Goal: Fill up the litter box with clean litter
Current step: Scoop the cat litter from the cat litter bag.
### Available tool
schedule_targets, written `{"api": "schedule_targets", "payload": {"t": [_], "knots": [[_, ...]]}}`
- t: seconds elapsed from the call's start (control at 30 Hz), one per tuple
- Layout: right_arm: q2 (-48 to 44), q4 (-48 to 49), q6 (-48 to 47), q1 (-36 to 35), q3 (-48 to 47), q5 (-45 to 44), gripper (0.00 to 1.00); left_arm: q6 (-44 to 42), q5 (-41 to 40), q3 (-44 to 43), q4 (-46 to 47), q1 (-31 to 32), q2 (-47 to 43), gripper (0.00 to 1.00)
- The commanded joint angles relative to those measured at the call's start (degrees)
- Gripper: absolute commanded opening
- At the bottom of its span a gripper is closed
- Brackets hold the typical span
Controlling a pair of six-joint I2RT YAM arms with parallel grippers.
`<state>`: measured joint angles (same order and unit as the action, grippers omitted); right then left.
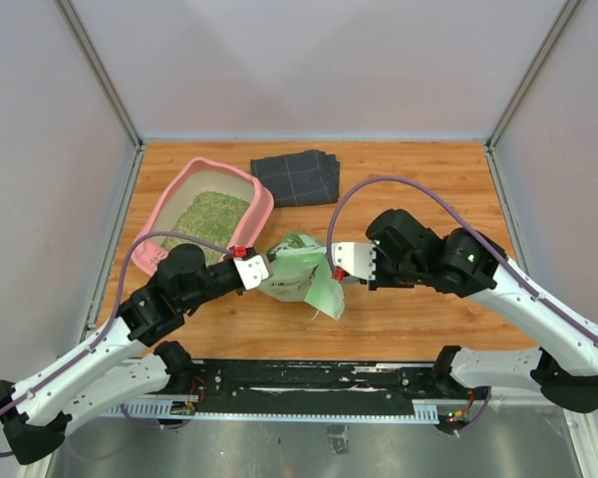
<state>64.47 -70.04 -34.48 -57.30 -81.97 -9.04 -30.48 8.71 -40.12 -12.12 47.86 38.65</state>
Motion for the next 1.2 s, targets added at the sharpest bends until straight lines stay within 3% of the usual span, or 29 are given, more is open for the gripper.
{"api": "schedule_targets", "payload": {"t": [0.0,0.23,0.37,0.53,0.77,1.17], "knots": [[3.05,4.98,1.56,-1.24,-0.82,1.95,0.01,-1.38,2.65,2.43,1.85,0.29,-2.07,0.00],[5.60,5.34,4.87,-1.49,-2.41,1.33,0.01,-2.10,0.88,3.73,2.62,0.31,-2.52,0.00],[6.14,-3.30,7.89,-2.26,-7.43,-6.33,0.01,-2.13,-0.91,3.17,2.01,0.31,-2.98,0.00],[4.66,-12.46,10.19,-2.44,-9.50,-7.69,0.01,-0.91,-0.78,2.25,1.61,0.32,-3.96,0.00],[5.35,-13.13,13.50,-5.44,-13.95,-0.68,0.01,0.95,2.15,2.28,2.91,0.35,-5.54,0.00],[7.57,-14.46,22.22,-10.82,-13.43,-8.61,0.01,1.22,1.73,3.45,2.28,0.31,-8.03,0.00]]}}
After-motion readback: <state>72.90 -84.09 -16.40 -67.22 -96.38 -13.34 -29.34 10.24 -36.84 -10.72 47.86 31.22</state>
